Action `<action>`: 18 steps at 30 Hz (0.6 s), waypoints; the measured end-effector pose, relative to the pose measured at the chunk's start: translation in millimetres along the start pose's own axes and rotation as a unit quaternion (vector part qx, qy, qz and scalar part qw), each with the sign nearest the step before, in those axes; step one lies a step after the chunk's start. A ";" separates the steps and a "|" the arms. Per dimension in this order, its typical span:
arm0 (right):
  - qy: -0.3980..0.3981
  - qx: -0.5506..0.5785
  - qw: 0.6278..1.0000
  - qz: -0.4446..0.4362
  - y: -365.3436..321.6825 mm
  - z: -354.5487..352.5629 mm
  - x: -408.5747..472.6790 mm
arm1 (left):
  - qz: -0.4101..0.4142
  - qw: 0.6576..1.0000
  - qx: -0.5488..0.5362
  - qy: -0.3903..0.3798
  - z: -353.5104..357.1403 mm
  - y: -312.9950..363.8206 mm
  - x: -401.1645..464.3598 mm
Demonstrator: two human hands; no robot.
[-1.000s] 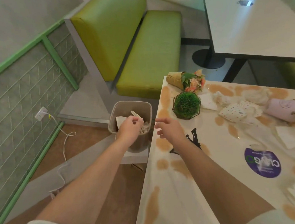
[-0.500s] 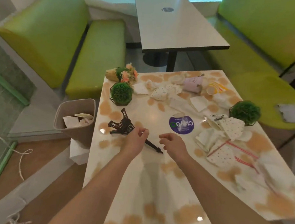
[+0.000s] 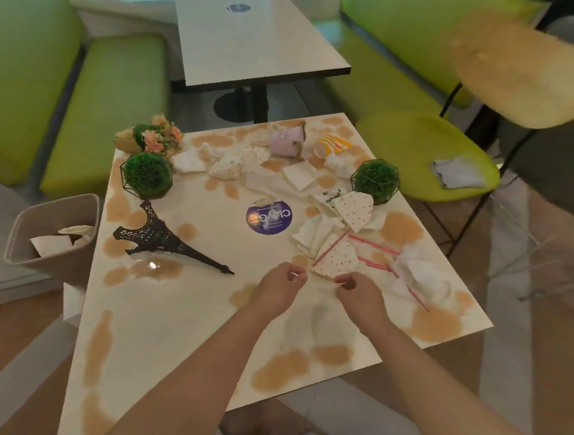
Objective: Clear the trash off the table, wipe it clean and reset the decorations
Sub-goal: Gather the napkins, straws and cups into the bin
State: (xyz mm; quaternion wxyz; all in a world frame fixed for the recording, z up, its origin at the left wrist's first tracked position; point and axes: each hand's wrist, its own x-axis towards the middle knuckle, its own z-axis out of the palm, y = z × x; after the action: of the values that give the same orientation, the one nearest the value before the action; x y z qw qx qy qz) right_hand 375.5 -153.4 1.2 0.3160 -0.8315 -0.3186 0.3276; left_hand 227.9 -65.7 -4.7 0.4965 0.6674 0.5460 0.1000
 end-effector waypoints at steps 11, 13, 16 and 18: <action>-0.001 -0.254 0.966 -0.058 70.7 -34.6 9.8 | 0.018 0.997 0.070 -0.023 47.7 21.9 17.6; 0.012 -0.215 0.975 -0.057 75.3 -34.3 13.5 | 0.022 0.995 0.092 -0.019 48.5 26.4 27.3; 0.021 -0.128 0.991 -0.034 78.0 -32.7 17.8 | 0.022 0.992 0.124 0.005 46.3 32.0 42.2; 0.041 -0.078 0.996 -0.028 76.3 -32.8 21.3 | 0.022 0.989 0.144 0.023 45.2 35.5 52.0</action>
State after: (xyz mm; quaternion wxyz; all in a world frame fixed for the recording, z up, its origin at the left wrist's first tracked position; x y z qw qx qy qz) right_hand 437.0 -193.7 -42.9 0.2722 -0.8570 -0.3534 0.2581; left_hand 300.8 -44.5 -20.6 0.3802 0.7409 0.5516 0.0466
